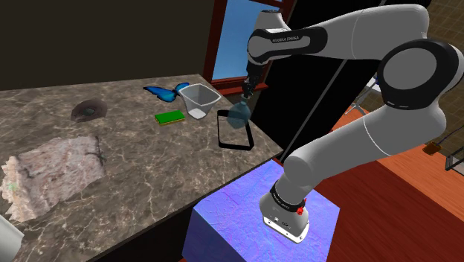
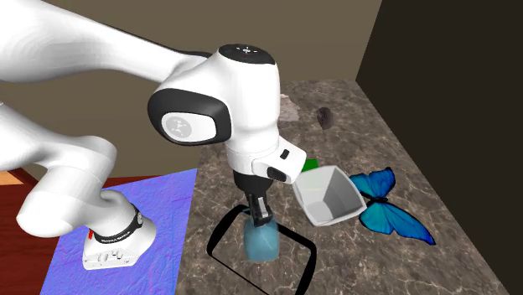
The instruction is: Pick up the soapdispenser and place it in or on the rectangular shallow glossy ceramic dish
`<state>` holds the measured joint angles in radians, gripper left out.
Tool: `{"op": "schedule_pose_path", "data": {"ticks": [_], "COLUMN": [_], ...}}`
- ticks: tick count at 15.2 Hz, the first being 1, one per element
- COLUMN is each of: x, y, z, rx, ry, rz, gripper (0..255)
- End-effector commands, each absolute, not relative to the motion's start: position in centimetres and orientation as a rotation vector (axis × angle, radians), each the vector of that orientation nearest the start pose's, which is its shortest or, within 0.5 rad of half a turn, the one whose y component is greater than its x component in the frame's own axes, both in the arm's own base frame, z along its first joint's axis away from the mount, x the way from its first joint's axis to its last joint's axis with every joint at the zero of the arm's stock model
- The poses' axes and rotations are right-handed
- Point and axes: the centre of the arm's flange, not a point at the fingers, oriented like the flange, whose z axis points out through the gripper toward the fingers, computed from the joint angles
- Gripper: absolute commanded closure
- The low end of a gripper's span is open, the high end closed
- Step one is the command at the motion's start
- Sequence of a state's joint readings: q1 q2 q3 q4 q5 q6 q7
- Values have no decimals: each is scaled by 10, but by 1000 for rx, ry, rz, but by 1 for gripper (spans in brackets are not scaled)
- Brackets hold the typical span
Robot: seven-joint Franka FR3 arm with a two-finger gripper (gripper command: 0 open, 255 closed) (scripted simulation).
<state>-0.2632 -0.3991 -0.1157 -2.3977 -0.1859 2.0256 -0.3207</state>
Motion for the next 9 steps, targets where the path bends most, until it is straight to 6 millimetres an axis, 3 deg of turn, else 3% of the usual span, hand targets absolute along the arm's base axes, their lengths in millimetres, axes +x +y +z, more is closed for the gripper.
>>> {"op": "schedule_pose_path", "data": {"ticks": [1, 6, 9], "x": [393, 394, 394], "y": [-170, -170, -165], "z": [467, 467, 506], "rx": [-3266, -3266, -3266], "ry": [-49, -49, -49], "rz": [27, 27, 27], "gripper": [0, 0, 0]}}
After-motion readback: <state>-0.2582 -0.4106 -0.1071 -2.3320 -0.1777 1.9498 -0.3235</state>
